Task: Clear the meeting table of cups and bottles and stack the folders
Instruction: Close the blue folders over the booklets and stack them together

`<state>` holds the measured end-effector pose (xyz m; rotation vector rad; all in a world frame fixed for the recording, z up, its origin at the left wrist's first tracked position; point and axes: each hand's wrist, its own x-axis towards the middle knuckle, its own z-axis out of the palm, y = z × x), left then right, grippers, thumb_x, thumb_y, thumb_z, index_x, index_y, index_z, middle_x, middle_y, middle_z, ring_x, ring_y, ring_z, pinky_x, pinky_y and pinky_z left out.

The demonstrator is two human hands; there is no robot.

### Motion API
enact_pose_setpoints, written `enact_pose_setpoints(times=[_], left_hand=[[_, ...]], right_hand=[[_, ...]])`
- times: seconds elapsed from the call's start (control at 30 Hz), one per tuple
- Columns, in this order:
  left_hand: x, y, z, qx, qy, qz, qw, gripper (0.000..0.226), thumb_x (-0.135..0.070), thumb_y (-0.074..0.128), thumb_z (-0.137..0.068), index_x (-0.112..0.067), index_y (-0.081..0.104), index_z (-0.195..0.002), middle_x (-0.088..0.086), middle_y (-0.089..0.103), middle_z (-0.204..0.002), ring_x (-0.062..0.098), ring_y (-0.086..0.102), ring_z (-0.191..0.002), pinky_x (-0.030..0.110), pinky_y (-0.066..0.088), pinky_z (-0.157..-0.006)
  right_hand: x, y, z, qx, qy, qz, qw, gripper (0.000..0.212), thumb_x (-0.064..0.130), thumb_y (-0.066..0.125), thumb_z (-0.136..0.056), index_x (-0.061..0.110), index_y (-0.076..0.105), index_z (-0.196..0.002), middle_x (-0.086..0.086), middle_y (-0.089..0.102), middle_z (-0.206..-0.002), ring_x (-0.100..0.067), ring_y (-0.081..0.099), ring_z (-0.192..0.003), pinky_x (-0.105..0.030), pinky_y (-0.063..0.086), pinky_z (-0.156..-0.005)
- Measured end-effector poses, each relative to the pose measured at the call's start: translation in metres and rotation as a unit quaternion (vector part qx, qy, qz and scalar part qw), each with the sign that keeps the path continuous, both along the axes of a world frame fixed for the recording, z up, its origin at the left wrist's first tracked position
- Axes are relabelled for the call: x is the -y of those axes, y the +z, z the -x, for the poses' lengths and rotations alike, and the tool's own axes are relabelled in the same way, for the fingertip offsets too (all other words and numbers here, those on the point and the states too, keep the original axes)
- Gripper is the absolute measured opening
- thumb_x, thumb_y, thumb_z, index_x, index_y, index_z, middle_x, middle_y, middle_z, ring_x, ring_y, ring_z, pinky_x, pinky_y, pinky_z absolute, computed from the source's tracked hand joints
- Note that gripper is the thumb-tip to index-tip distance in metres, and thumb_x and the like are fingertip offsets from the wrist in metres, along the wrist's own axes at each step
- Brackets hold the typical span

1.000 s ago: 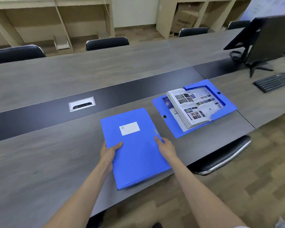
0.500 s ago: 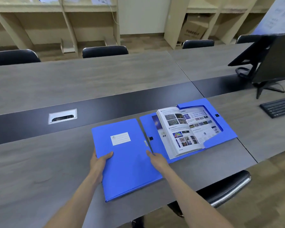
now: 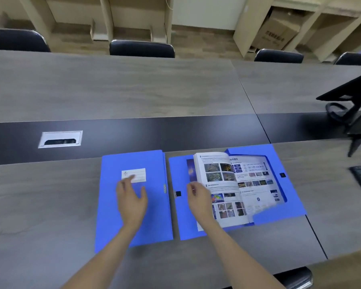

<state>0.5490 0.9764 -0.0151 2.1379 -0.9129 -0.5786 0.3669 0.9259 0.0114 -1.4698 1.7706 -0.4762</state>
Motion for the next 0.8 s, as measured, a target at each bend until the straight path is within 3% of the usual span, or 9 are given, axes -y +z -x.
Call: enact_pose_setpoints(times=[0.07, 0.17, 0.3, 0.43, 0.53, 0.6, 0.67, 0.7, 0.8], left_hand=[[0.007, 0.004, 0.052, -0.087, -0.098, -0.005, 0.991, 0.021, -0.015, 0.063, -0.093, -0.020, 0.062, -0.113, 0.002, 0.066, -0.110, 0.027, 0.064, -0.102, 0.031, 0.049, -0.079], [0.015, -0.010, 0.125, -0.154, -0.185, -0.131, 0.962, 0.048, -0.030, 0.065, -0.093, -0.016, 0.051, -0.136, 0.006, 0.053, -0.136, 0.027, 0.057, -0.121, 0.032, 0.046, -0.090], [0.023, -0.033, 0.172, -0.063, -0.059, -0.291, 0.953, 0.079, -0.053, 0.060, -0.091, -0.009, 0.031, -0.150, 0.017, 0.033, -0.150, 0.034, 0.036, -0.139, 0.052, 0.043, -0.099], [0.028, -0.039, 0.189, -0.006, 0.021, -0.311, 0.950, 0.087, -0.061, 0.067, -0.083, -0.004, 0.038, -0.141, 0.021, 0.040, -0.140, 0.040, 0.044, -0.129, 0.053, 0.050, -0.090], [0.037, -0.031, 0.189, -0.080, 0.085, -0.291, 0.950, 0.081, -0.062, 0.072, -0.079, -0.002, 0.050, -0.129, 0.021, 0.059, -0.124, 0.041, 0.060, -0.113, 0.046, 0.049, -0.085], [0.040, -0.020, 0.186, -0.106, 0.087, -0.268, 0.954, 0.059, -0.059, 0.072, -0.081, -0.005, 0.062, -0.103, 0.013, 0.069, -0.098, 0.038, 0.067, -0.096, 0.042, 0.052, -0.081], [0.040, -0.004, 0.189, -0.127, 0.079, -0.204, 0.967, 0.044, -0.044, 0.072, -0.088, -0.007, 0.054, -0.072, 0.005, 0.057, -0.066, 0.036, 0.061, -0.069, 0.038, 0.047, -0.062], [0.040, 0.006, 0.193, -0.131, 0.068, -0.162, 0.976, 0.047, -0.033, 0.071, -0.091, -0.009, 0.043, -0.062, 0.002, 0.044, -0.057, 0.030, 0.048, -0.058, 0.034, 0.035, -0.052], [0.039, 0.045, 0.204, -0.121, 0.026, -0.063, 0.990, 0.047, -0.019, 0.061, -0.099, -0.014, 0.030, -0.063, -0.001, 0.024, -0.059, 0.016, 0.024, -0.055, 0.022, 0.018, -0.047]], right_hand=[[0.021, -0.001, 0.035, -0.053, -0.052, 0.068, 0.995, 0.019, 0.019, 0.052, -0.100, 0.009, 0.068, -0.102, -0.004, 0.065, -0.096, -0.023, 0.061, -0.089, -0.032, 0.046, -0.072], [0.055, -0.007, 0.103, -0.130, -0.125, 0.073, 0.981, 0.031, 0.017, 0.057, -0.097, 0.003, 0.063, -0.124, -0.015, 0.063, -0.122, -0.033, 0.058, -0.115, -0.041, 0.048, -0.089], [0.091, -0.025, 0.205, -0.204, -0.164, -0.047, 0.964, 0.070, 0.031, 0.070, -0.090, 0.001, 0.041, -0.146, -0.023, 0.048, -0.146, -0.042, 0.043, -0.133, -0.054, 0.042, -0.104], [0.100, -0.039, 0.269, -0.275, -0.043, -0.119, 0.953, 0.096, 0.056, 0.070, -0.084, 0.007, 0.027, -0.156, -0.017, 0.032, -0.160, -0.039, 0.031, -0.145, -0.053, 0.033, -0.112], [0.100, -0.051, 0.273, -0.149, 0.067, -0.127, 0.978, 0.074, 0.055, 0.065, -0.088, 0.007, 0.052, -0.143, -0.015, 0.052, -0.147, -0.032, 0.050, -0.134, -0.042, 0.043, -0.105], [0.095, -0.053, 0.261, -0.065, 0.104, -0.144, 0.982, 0.069, 0.069, 0.054, -0.085, 0.012, 0.070, -0.121, -0.012, 0.066, -0.129, -0.029, 0.059, -0.123, -0.037, 0.049, -0.098], [0.093, -0.050, 0.247, 0.002, 0.115, -0.144, 0.983, 0.069, 0.072, 0.049, -0.086, 0.010, 0.069, -0.110, -0.007, 0.067, -0.115, -0.028, 0.061, -0.117, -0.035, 0.048, -0.092], [0.092, -0.044, 0.240, 0.027, 0.120, -0.149, 0.981, 0.068, 0.070, 0.049, -0.088, 0.010, 0.067, -0.113, -0.003, 0.066, -0.115, -0.025, 0.060, -0.114, -0.035, 0.046, -0.091], [0.089, -0.036, 0.226, 0.084, 0.145, -0.214, 0.962, 0.062, 0.065, 0.049, -0.094, 0.020, 0.056, -0.137, 0.004, 0.057, -0.125, -0.017, 0.055, -0.116, -0.032, 0.042, -0.100]])
